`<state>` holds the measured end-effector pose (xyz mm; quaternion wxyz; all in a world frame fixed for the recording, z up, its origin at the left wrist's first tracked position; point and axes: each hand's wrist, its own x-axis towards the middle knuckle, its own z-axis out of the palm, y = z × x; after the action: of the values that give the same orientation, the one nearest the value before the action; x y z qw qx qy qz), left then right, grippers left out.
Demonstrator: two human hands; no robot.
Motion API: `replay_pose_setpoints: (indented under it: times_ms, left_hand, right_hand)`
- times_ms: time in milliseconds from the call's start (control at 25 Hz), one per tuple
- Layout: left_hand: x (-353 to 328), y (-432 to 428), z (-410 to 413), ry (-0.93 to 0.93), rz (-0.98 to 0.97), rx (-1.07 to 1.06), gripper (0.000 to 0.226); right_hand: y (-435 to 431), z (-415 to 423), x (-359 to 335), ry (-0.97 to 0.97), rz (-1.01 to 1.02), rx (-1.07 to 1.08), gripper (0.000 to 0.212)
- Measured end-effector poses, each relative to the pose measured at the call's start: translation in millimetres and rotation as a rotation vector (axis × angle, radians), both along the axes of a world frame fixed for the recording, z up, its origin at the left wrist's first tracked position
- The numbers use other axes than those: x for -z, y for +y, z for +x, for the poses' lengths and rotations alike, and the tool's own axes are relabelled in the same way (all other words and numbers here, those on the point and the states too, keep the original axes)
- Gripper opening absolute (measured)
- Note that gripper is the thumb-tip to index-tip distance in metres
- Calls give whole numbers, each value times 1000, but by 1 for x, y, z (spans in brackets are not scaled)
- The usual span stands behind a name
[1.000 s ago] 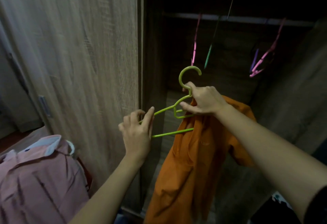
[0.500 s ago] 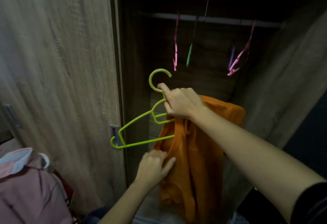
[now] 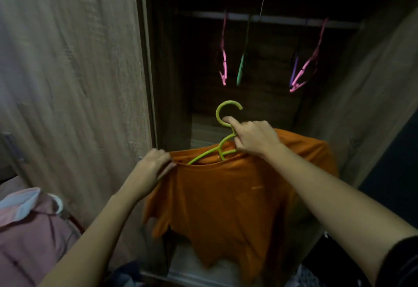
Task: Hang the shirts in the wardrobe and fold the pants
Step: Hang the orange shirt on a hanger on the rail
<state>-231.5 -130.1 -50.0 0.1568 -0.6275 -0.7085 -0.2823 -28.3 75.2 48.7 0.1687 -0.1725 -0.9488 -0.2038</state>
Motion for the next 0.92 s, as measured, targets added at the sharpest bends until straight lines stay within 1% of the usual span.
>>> replay_pose_setpoints:
  times_ms: [40, 80, 160, 200, 240, 280, 400, 480, 560, 600, 640, 720, 760, 800, 840, 880, 920]
  left_hand:
    - [-11, 4, 2, -29, 32, 23, 34]
    - [-17, 5, 4, -121, 74, 18, 25]
    - [-19, 4, 5, -389, 112, -65, 33]
    - [-17, 2, 4, -456, 85, -98, 30]
    - [-15, 1, 2, -455, 52, -111, 19]
    - [-16, 1, 2, -435, 28, -110, 14]
    - [-28, 5, 6, -342, 30, -54, 22]
    - [-38, 13, 15, -287, -2, 44, 36]
    - [-44, 20, 23, -270, -37, 90, 49]
    - [-47, 21, 25, -284, -26, 94, 51]
    - [-50, 20, 24, -294, 2, 94, 48]
    - [-60, 12, 18, -334, 67, 77, 28]
    - [-65, 6, 11, -362, 89, 62, 16]
    - [-71, -1, 4, -378, 109, 38, 12]
    - [-76, -8, -4, -382, 130, 6, 14]
    - [-79, -15, -10, -382, 150, -26, 17]
    - [-82, -19, -17, -382, 173, -54, 22]
  right_hand:
    - [-3, -2, -1, 59, -59, 9, 56]
    - [-6, -2, -3, 131, -132, 27, 56]
    - [-7, 0, -6, 252, -257, 59, 55]
    - [-6, 1, -6, 272, -287, 66, 54]
    - [-5, 3, -5, 268, -300, 70, 54]
    - [-6, 5, -4, 260, -306, 73, 54]
    - [-10, 5, -3, 275, -282, 73, 55]
    - [-17, 2, -4, 253, -260, 55, 56]
    - [-25, 0, -2, 243, -260, -3, 56]
    - [-27, 1, -3, 254, -281, -49, 56]
    - [-27, 3, -5, 264, -312, -99, 55]
    - [-17, 14, -6, 264, -355, -170, 59]
    - [-7, 23, -4, 274, -360, -155, 66]
    - [5, 34, 1, 285, -369, -105, 74]
    - [16, 46, 10, 317, -417, -44, 81]
    - [26, 57, 20, 372, -543, 23, 83]
    - [32, 65, 29, 418, -692, 62, 81]
